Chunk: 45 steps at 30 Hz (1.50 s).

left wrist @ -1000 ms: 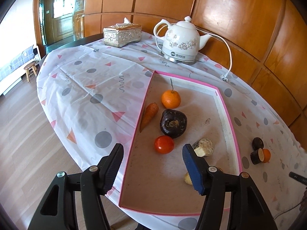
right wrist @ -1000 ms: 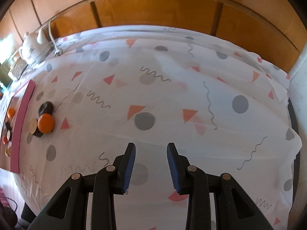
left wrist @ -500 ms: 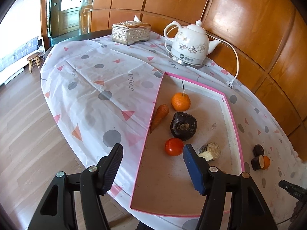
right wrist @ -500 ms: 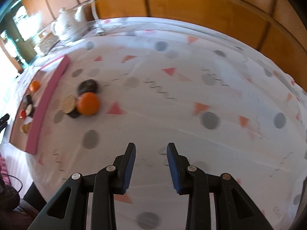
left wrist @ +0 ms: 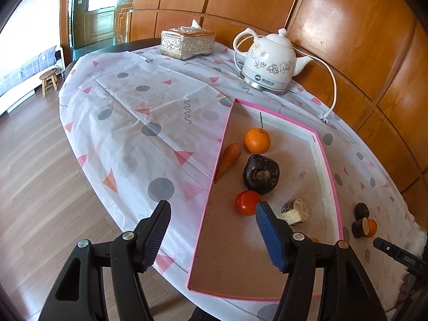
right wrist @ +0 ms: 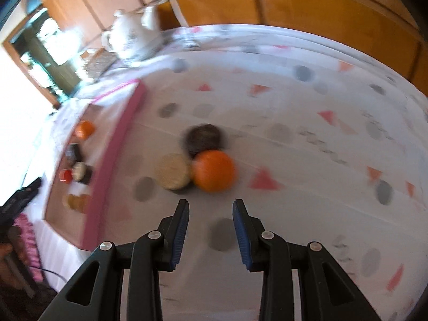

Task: Organize fruits
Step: 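Reach the right gripper to the pile and grasp the pale round slice, then carry the pale slice into the tray and open the right gripper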

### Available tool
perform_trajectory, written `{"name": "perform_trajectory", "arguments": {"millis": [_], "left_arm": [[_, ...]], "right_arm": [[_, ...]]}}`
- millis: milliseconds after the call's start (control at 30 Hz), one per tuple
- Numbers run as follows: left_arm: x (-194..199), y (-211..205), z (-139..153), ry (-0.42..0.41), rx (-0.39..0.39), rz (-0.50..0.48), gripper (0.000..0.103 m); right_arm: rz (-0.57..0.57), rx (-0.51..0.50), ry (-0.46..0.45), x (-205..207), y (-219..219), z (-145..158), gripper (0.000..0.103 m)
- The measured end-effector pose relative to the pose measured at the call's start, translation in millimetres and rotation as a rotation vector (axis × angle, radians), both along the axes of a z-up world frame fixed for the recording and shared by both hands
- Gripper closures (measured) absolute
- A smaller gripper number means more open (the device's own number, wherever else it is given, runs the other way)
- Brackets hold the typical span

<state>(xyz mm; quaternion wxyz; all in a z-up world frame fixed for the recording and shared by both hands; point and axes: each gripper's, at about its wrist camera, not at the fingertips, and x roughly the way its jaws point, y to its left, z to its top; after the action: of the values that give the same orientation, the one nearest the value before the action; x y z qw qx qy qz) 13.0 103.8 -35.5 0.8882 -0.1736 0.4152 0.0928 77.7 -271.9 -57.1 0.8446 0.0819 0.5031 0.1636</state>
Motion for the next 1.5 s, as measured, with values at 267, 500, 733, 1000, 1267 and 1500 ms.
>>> {"name": "perform_trajectory", "arguments": {"millis": [267,500,733,1000,1267,1500], "left_arm": [[1.0,5.1,-3.4,0.006,-0.008,0.008,0.036],[-0.9,13.3,-8.2,0.019,-0.014,0.036,0.036],[-6.7,21.4,-7.8,0.018,-0.012,0.072,0.036],[-11.0,23.9,-7.0,0.016,-0.013,0.086,0.035],[-15.3,24.3,-3.5,0.006,-0.016,0.090,0.034],[-19.2,24.3,-1.3,-0.002,-0.014,0.089,0.034]], "right_arm": [[0.028,-0.046,0.023,14.9,43.6,-13.7,0.067],[-0.014,-0.084,0.003,26.0,47.7,-19.1,0.064],[-0.039,-0.114,-0.023,30.2,51.4,-19.7,0.067],[-0.023,-0.149,-0.044,26.4,53.9,-19.6,0.067],[-0.004,-0.161,-0.057,14.8,56.8,-19.9,0.067],[0.018,-0.155,-0.066,1.5,59.4,-20.0,0.068]]}}
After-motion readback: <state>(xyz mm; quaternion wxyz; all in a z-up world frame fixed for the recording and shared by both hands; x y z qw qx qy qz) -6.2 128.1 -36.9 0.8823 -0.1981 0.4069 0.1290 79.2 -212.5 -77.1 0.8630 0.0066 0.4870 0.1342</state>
